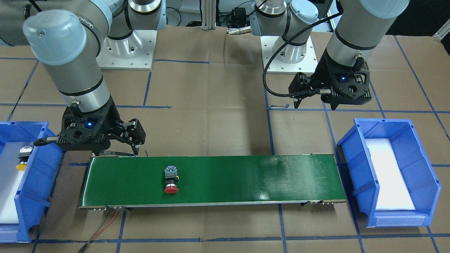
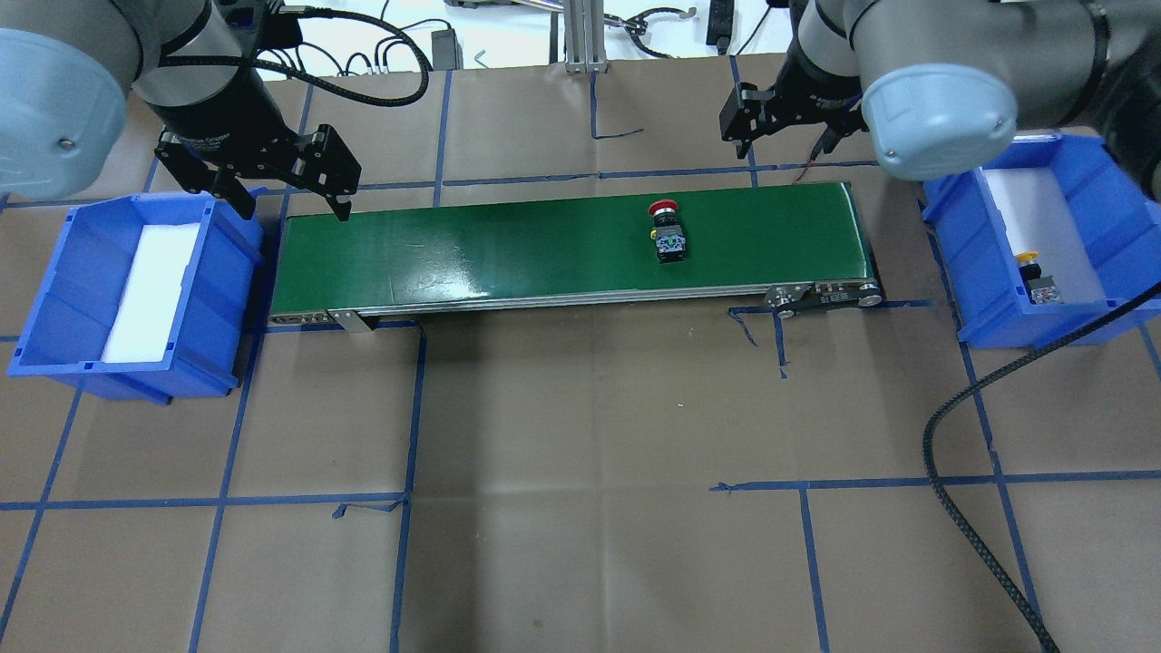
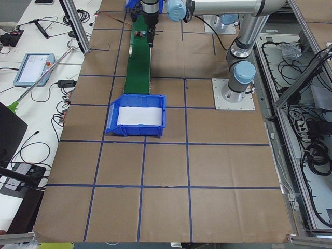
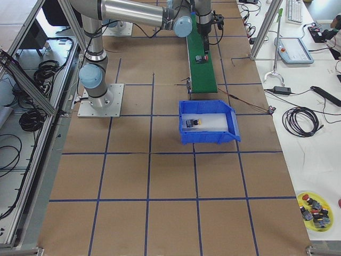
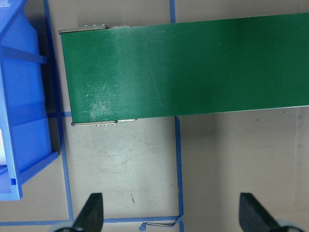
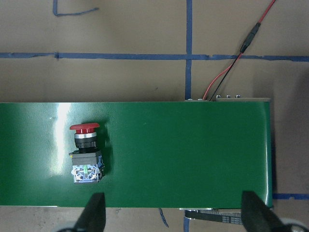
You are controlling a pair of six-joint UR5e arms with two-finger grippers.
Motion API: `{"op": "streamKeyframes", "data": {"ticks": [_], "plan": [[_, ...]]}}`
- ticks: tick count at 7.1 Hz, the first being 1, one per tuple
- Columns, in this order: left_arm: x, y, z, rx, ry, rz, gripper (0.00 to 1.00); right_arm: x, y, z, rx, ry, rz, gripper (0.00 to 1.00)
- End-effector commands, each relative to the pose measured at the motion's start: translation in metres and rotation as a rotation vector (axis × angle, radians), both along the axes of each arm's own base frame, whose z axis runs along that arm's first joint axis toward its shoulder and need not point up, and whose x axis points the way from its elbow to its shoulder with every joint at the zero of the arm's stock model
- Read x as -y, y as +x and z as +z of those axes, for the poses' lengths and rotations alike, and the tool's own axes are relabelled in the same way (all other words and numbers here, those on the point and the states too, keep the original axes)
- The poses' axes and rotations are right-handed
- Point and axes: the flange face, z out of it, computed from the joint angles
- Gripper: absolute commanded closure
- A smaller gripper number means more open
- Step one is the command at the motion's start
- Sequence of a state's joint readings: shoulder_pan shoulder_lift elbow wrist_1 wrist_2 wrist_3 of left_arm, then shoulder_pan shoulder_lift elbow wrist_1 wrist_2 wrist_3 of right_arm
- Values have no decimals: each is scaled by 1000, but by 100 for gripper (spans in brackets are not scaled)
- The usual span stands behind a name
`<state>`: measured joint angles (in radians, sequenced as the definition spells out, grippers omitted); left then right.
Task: Transport two buttons from left to right
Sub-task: 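Move the right gripper back over the red button on the conveyor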
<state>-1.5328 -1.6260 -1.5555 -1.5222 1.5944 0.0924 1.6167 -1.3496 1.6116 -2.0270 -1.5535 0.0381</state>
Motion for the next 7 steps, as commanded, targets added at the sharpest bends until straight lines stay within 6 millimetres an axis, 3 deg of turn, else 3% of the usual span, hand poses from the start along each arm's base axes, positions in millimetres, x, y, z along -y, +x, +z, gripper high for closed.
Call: {"op": "streamKeyframes", "data": {"ticks": [1, 4, 7], "plan": [[0, 0, 0, 1, 0, -1, 0, 1, 1, -30, 9, 45, -59, 1], [0, 0, -1, 1, 3, -1, 0, 8, 2, -63, 9, 98, -65, 1], [0, 0, -1, -1, 2, 1, 0, 32, 6, -98, 28, 84, -76, 1]]}}
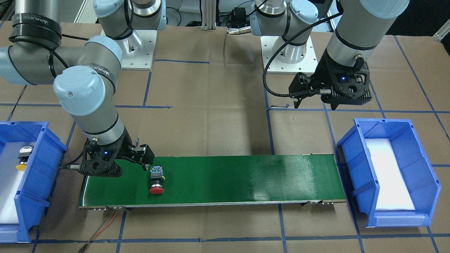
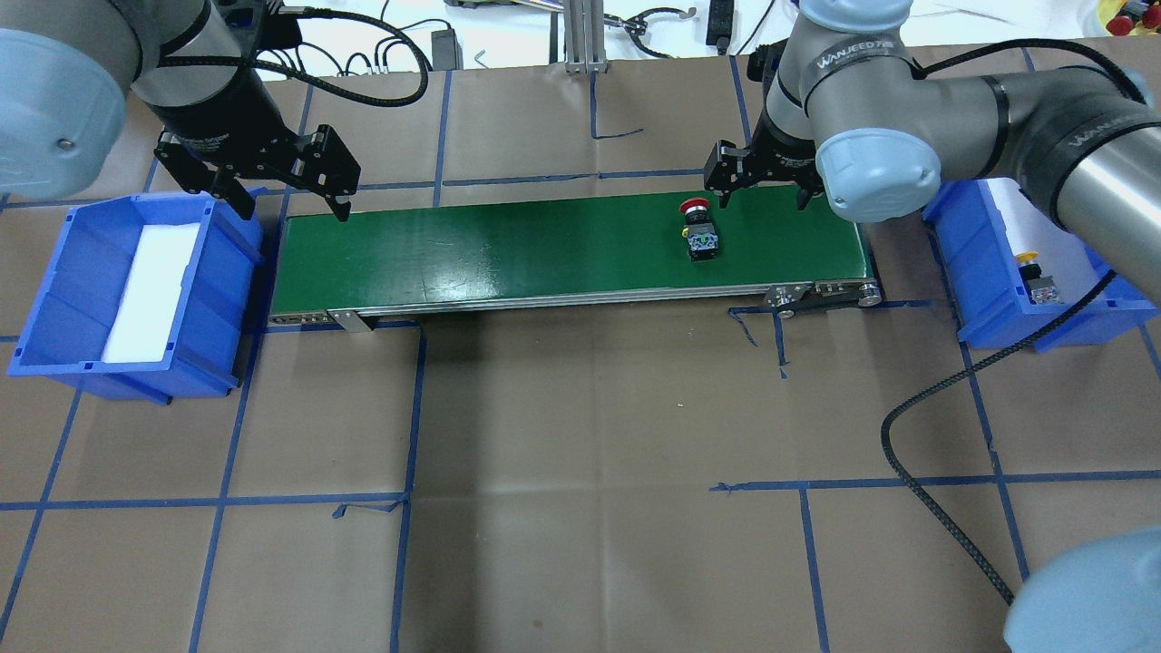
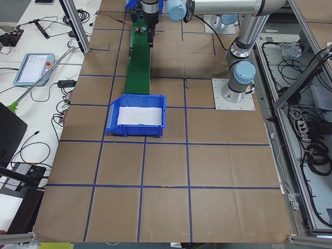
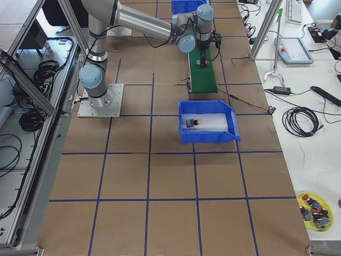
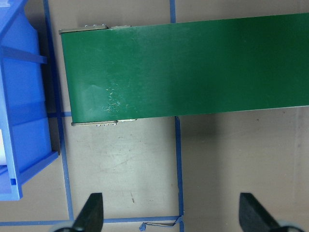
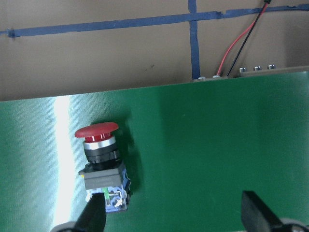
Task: Transport two buttons from left to right
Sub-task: 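Lower the right gripper onto the red button and grasp it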
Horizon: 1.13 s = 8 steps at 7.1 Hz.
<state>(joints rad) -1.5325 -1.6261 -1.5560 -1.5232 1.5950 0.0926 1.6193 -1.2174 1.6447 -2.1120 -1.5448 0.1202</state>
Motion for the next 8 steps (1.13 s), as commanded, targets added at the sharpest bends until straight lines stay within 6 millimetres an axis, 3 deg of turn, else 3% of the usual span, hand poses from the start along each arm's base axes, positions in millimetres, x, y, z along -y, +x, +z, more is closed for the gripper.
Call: {"op": "streamKeyframes", "data": {"ticks": [1, 8], "plan": [[0, 0, 0, 0, -1, 1, 0, 8, 8, -14, 63, 6, -1, 1], [0, 0, 0, 0, 1, -1, 0, 15, 7, -56, 51, 73, -10, 10]]}}
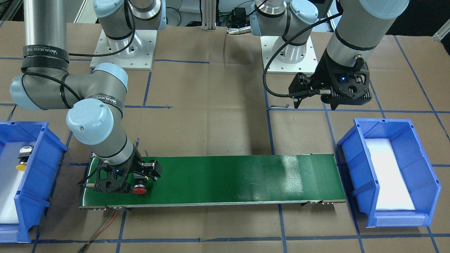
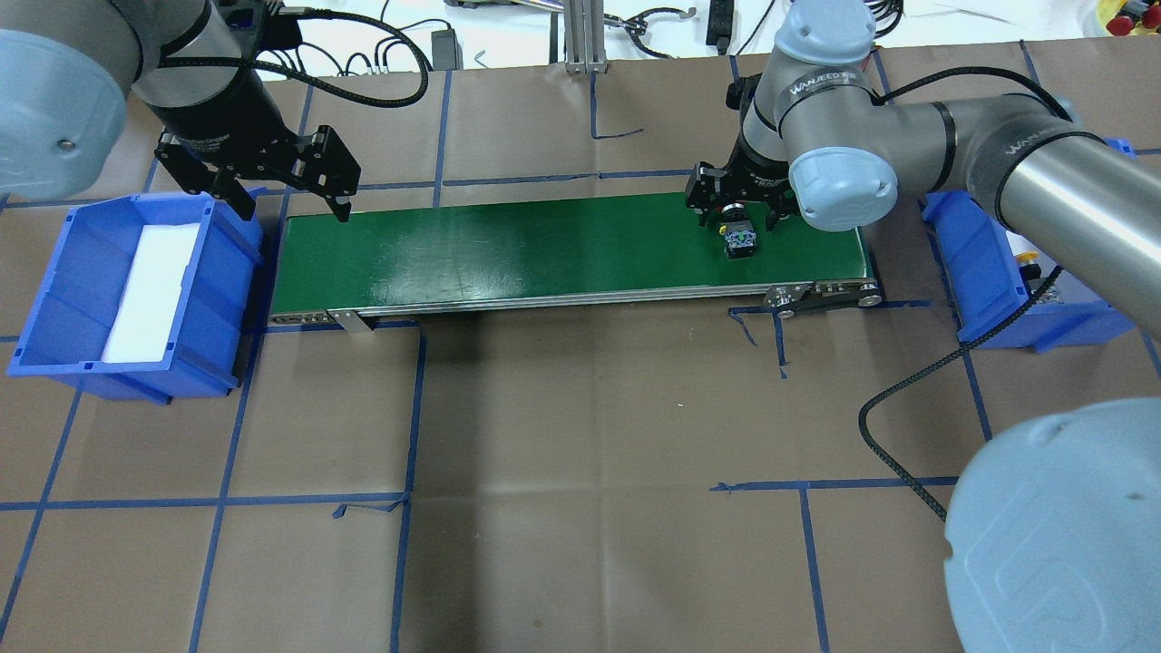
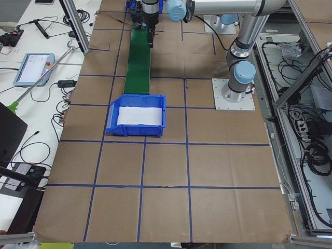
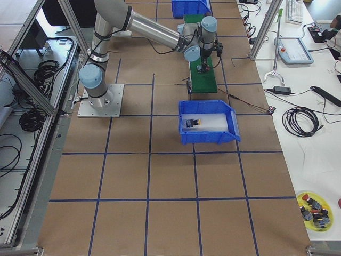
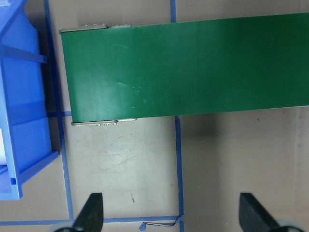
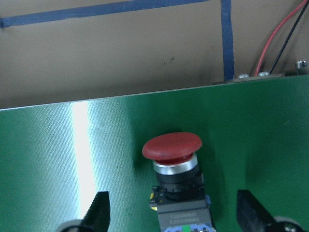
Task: Transport two buttons from left to right
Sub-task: 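Lower the right gripper onto the red button and grasp it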
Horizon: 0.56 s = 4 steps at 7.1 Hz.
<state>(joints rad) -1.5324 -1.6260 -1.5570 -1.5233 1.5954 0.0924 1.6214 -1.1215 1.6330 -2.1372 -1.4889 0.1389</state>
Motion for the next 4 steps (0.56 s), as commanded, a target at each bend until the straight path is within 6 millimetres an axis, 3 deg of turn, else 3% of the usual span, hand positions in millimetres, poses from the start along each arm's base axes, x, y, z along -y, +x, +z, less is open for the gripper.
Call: {"op": "streamKeyframes", "data": {"ticks": [1, 4], "plan": [[0, 0, 0, 0, 0, -1, 0, -1, -1, -9, -6, 19, 4, 17], [0, 0, 0, 0, 0, 0, 0, -3, -13, -11, -111, 45, 21, 68]]}}
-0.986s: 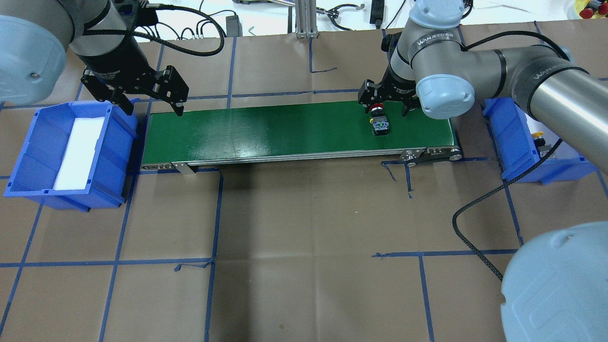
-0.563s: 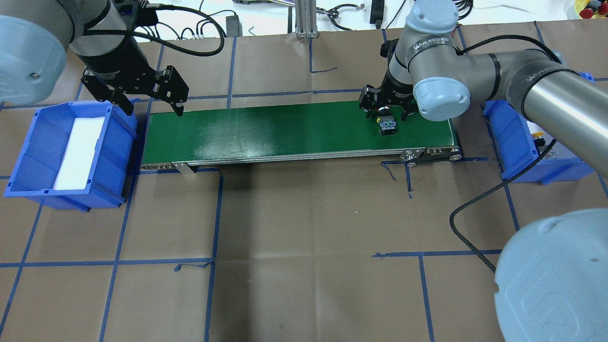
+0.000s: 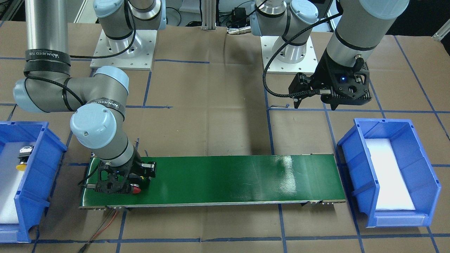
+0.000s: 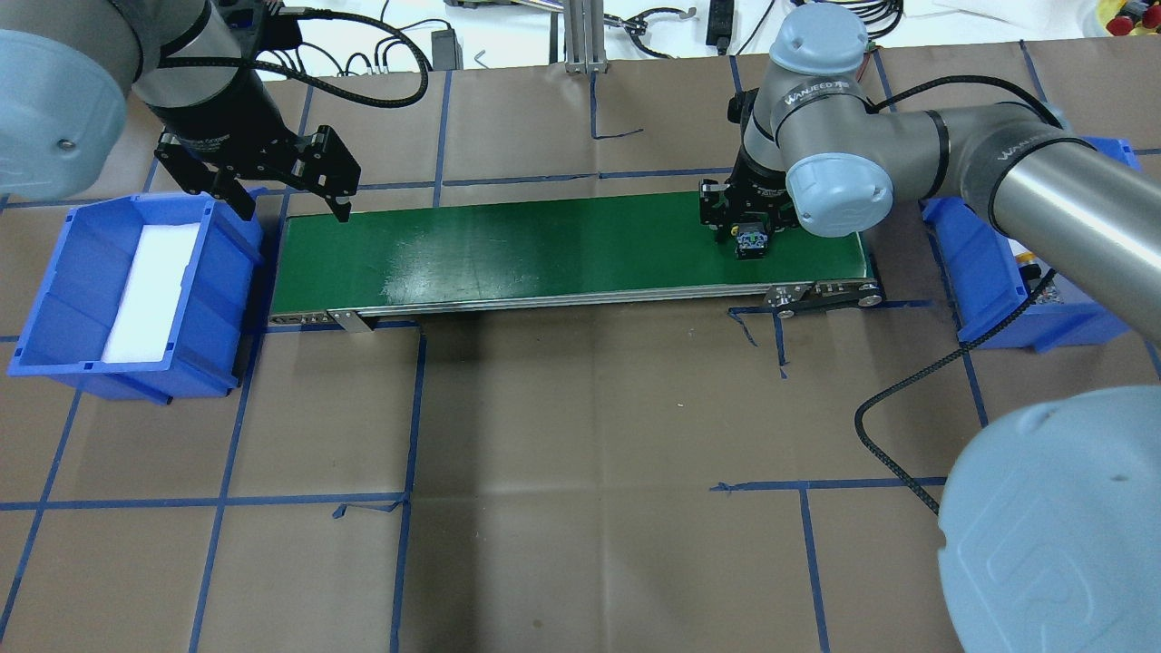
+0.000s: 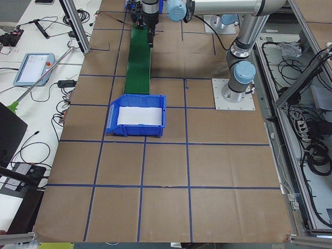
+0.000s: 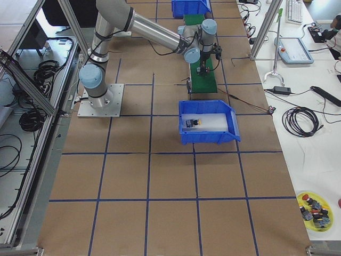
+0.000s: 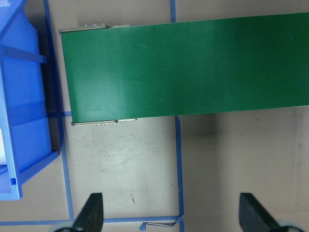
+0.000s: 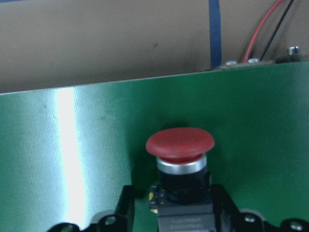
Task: Transport two buttons from left to right
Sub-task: 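Lift the red button and carry it over the blue bin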
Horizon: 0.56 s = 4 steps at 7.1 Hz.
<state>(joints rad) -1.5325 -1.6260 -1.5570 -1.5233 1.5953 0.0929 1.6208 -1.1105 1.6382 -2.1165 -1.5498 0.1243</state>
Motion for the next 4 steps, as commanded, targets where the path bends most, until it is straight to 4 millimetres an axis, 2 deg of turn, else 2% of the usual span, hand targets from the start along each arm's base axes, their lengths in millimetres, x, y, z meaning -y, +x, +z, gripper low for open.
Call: {"op": "streamKeyframes", "data": {"ticks": [1, 2, 3, 4], "plan": [[0, 0, 0, 0, 0, 1, 0, -3, -7, 4, -54, 53, 16, 80], [0, 0, 0, 0, 0, -1, 0, 1, -8, 15, -53, 36, 13, 95], [0, 0, 0, 0, 0, -1, 0, 11, -10, 37, -51, 24, 11, 97], [0, 0, 0, 0, 0, 1, 0, 17, -18, 68, -52, 41, 22, 97]]}}
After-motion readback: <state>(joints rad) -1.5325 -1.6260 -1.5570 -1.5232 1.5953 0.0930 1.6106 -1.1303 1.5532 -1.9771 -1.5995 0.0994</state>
